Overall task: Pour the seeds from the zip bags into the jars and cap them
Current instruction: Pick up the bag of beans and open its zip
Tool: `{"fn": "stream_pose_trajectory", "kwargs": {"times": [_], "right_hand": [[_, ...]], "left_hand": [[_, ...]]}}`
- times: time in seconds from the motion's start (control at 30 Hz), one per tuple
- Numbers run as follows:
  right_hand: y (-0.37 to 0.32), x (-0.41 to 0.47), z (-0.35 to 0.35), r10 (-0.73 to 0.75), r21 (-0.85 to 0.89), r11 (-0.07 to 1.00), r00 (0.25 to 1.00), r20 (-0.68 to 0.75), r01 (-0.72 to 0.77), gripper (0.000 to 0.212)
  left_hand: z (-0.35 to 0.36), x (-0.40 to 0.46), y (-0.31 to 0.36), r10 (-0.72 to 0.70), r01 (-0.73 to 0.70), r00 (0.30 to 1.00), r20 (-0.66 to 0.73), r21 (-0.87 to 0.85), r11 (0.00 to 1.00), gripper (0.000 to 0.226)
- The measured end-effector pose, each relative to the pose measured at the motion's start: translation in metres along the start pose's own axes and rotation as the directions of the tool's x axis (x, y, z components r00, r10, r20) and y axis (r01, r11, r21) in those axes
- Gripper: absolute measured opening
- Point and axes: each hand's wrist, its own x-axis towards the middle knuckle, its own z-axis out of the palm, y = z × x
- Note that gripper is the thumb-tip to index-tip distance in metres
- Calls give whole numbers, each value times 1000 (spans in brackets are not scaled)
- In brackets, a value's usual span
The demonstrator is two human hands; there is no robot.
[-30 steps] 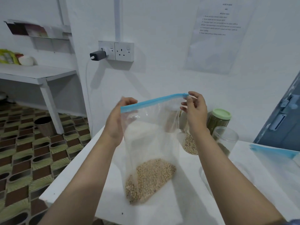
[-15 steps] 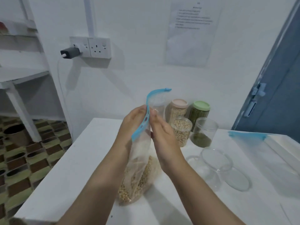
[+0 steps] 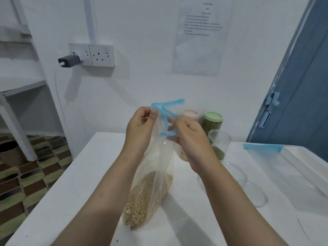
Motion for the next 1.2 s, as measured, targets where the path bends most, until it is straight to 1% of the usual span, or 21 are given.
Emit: {"fn": "stream_pose_trajectory", "kwargs": {"times": [0.1,0.2,0.3,0.4,0.5,0.57,0.63,0.7,0.77,0.8,0.87,0.9,0.93,0.97,1.03,1.07,1.13,1.17,1.2], "right_hand": [[6,4,-9,5,-98,995,996,-90,-14,32],[8,8,-22,21,-133,990,987,-162,-43,32],[6,17,-33,21,-150,987,973,-230,-56,31],[3,32,-40,0,-157,987,961,-276,-45,35],[-5,50,-45,-43,-207,978,947,-319,-25,29],[-12,64,-47,-59,-208,978,940,-337,-13,24],[-13,74,-47,-36,-180,983,945,-325,-25,20],[-5,77,-46,4,-182,981,955,-296,-61,21],[8,76,-43,18,-191,979,961,-275,-73,20],[15,74,-41,19,-169,983,962,-271,-67,18],[25,65,-39,10,-111,993,962,-273,-42,20],[29,58,-38,-3,-96,995,963,-268,-24,23],[34,50,-38,-30,-88,996,966,-258,7,31],[40,42,-37,-72,-88,995,966,-249,51,42],[54,23,-36,-198,-101,979,955,-219,179,64],[65,14,-34,-270,-131,960,943,-196,248,71],[85,1,-28,-388,-260,901,913,-129,346,75],[91,-4,-24,-418,-312,875,902,-107,369,74],[94,-6,-20,-434,-344,860,895,-101,378,72]], "left_hand": [[-9,9,-7,15,-12,993,-114,28,1000,23],[-20,18,-11,22,-19,973,-230,12,1000,25],[-30,25,-10,37,-40,953,-302,-3,999,24],[-34,28,-6,86,-92,940,-331,-3,996,18],[-32,23,3,164,-171,921,-354,10,985,17],[-28,16,9,225,-226,909,-351,40,973,17],[-25,9,8,264,-255,909,-323,70,964,18],[-22,3,-2,263,-246,920,-290,95,965,18],[-22,0,-16,241,-227,936,-257,83,970,13],[-24,1,-23,225,-217,945,-235,61,974,12],[-29,6,-32,184,-191,968,-172,-26,981,32],[-32,11,-37,144,-159,978,-151,-91,983,43],[-33,17,-43,92,-112,986,-142,-144,983,47],[-34,22,-48,26,-49,991,-132,-174,983,45],[-34,33,-59,-108,95,989,-101,-124,988,31],[-33,37,-63,-184,178,982,-52,-99,979,33],[-28,44,-66,-327,329,944,40,-78,941,55],[-26,47,-65,-357,361,931,71,-60,931,52],[-23,49,-66,-357,362,930,88,-48,931,39]]}}
